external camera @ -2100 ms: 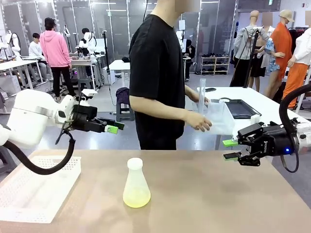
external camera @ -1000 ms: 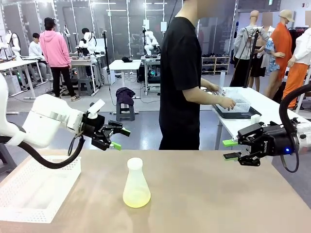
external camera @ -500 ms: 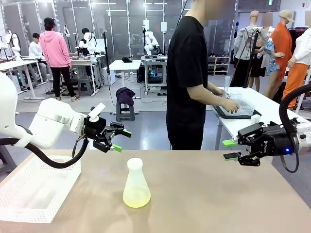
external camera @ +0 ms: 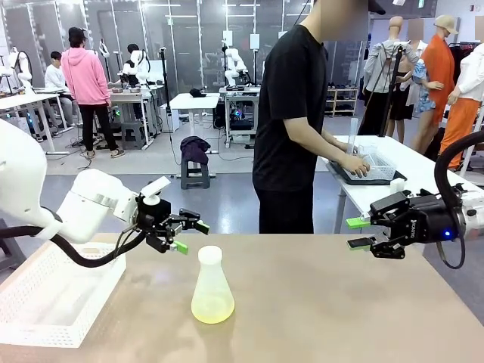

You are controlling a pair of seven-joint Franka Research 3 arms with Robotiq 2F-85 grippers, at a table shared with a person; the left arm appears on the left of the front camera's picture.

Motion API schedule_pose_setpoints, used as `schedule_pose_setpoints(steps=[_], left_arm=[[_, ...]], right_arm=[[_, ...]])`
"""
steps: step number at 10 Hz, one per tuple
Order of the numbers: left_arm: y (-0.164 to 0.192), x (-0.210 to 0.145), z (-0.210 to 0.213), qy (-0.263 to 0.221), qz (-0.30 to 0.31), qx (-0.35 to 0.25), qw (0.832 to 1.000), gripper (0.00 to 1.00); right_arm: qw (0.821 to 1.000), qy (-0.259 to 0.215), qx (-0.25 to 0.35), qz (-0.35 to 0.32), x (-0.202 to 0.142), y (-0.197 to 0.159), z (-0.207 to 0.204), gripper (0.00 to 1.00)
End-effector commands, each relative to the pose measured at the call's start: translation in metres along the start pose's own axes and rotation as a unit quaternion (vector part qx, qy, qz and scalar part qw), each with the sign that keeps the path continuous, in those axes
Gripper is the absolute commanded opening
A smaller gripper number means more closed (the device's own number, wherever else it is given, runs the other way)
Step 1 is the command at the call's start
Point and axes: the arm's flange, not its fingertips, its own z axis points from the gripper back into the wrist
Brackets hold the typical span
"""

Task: Prepare the solutions needed for the experiment.
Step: When the human places the Big flask in the center of the table, pick up the Big flask and place it in the left Organizing basket.

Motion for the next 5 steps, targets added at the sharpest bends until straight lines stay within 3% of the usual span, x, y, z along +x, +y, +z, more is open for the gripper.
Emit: schedule_pose_setpoints(steps=[1, 5], left_arm=[[0.013, -0.005, -0.005, -0.002, 0.022, -0.037, 0.999, 1.00], [-0.002, -0.018, -0.032, -0.013, 0.040, -0.083, 0.996, 1.00]], right_arm=[[1.000, 0.000, 0.001, 0.006, -0.001, 0.000, 0.000, 0.50], [1.000, 0.000, 0.001, 0.006, -0.001, 0.000, 0.000, 0.50]])
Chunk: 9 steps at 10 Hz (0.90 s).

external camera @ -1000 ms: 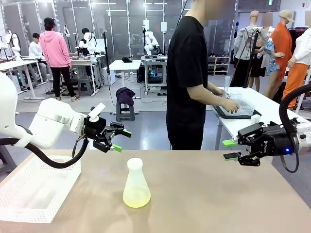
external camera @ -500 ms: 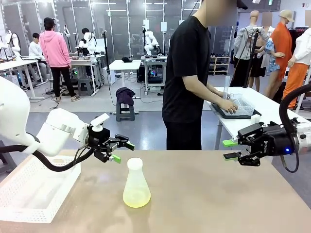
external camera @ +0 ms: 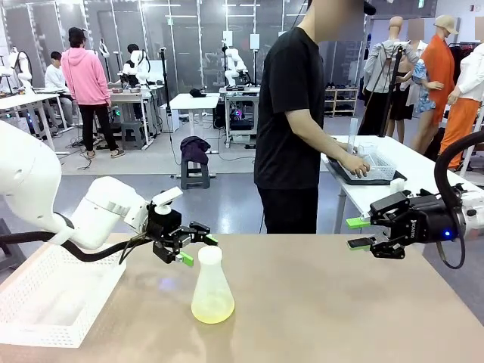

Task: Prepare the solutions needed for the experiment.
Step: When the human places the Big flask in the center of the table, pick up the Big flask and place it in the left Organizing basket.

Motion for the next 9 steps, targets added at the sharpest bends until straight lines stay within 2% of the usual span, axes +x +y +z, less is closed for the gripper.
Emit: schedule_pose_setpoints(steps=[1, 4, 9], left_arm=[[-0.002, -0.004, -0.004, -0.012, 0.008, -0.044, 0.999, 1.00], [-0.003, -0.010, -0.015, -0.039, 0.003, -0.077, 0.996, 1.00], [0.010, -0.022, -0.039, -0.052, -0.028, -0.070, 0.996, 1.00]], right_arm=[[1.000, 0.000, 0.001, 0.006, -0.001, 0.000, 0.000, 0.50], [1.000, 0.000, 0.001, 0.006, -0.001, 0.000, 0.000, 0.50], [1.000, 0.000, 0.001, 0.006, -0.001, 0.000, 0.000, 0.50]])
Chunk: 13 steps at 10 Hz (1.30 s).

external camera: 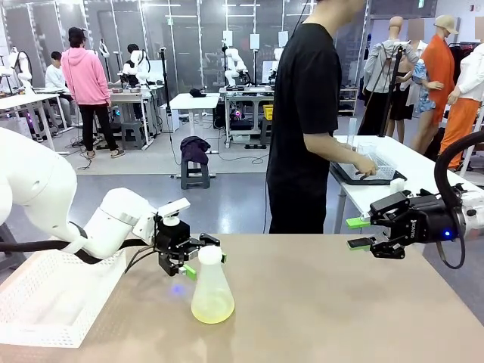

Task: Prepare the solutions needed for the experiment.
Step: When the human places the Big flask in the center of the table, pick up the Big flask and place it in the left Organizing basket.

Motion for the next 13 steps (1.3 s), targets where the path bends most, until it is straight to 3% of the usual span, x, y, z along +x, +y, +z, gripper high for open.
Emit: schedule_pose_setpoints(steps=[1, 8, 9, 10, 11, 12, 13], left_arm=[[0.009, -0.007, -0.003, -0.010, -0.015, 0.002, 1.000, 1.00], [0.009, -0.015, -0.027, -0.035, -0.005, -0.019, 0.999, 1.00], [0.010, -0.013, -0.027, -0.036, -0.003, -0.022, 0.999, 0.84], [0.012, -0.012, -0.027, -0.041, 0.003, -0.012, 0.999, 0.80], [0.013, -0.012, -0.026, -0.044, 0.006, -0.007, 0.999, 0.64], [0.014, -0.011, -0.027, -0.046, 0.006, -0.003, 0.999, 0.61], [0.015, -0.011, -0.028, -0.047, 0.008, -0.003, 0.999, 0.45]], right_arm=[[1.000, 0.000, 0.001, 0.006, -0.001, 0.000, 0.000, 0.50], [1.000, 0.000, 0.001, 0.006, -0.001, 0.000, 0.000, 0.50], [1.000, 0.000, 0.001, 0.006, -0.001, 0.000, 0.000, 0.50], [1.000, 0.000, 0.001, 0.006, -0.001, 0.000, 0.000, 0.50], [1.000, 0.000, 0.001, 0.006, -0.001, 0.000, 0.000, 0.50], [1.000, 0.000, 0.001, 0.006, -0.001, 0.000, 0.000, 0.50], [1.000, 0.000, 0.001, 0.006, -0.001, 0.000, 0.000, 0.50]])
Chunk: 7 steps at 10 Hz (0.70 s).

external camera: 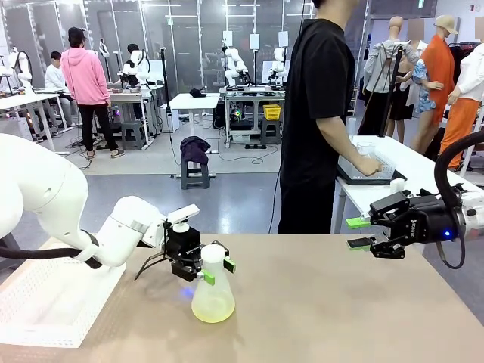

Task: Prepare the solutions needed for the experiment.
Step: When the human places the Big flask in the center of the table, pick up the Big flask and place it in the left Organizing basket.

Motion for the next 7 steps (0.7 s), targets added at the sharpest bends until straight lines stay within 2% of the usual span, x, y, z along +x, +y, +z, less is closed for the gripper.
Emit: schedule_pose_setpoints(steps=[1, 2, 3, 4, 7], left_arm=[[0.005, 0.001, -0.002, -0.017, 0.008, 0.005, 1.000, 0.41], [0.005, 0.002, -0.002, -0.015, 0.009, 0.005, 1.000, 0.25], [0.006, 0.003, -0.002, -0.017, 0.013, 0.006, 1.000, 0.21], [0.006, 0.004, -0.002, -0.017, 0.015, 0.004, 1.000, 0.05], [0.010, 0.015, -0.002, -0.011, 0.018, 0.008, 1.000, 0.00]], right_arm=[[1.000, 0.000, 0.001, 0.006, -0.001, 0.000, 0.000, 0.50], [1.000, 0.000, 0.001, 0.006, -0.001, 0.000, 0.000, 0.50], [1.000, 0.000, 0.001, 0.006, -0.001, 0.000, 0.000, 0.50], [1.000, 0.000, 0.001, 0.006, -0.001, 0.000, 0.000, 0.50], [1.000, 0.000, 0.001, 0.006, -0.001, 0.000, 0.000, 0.50]])
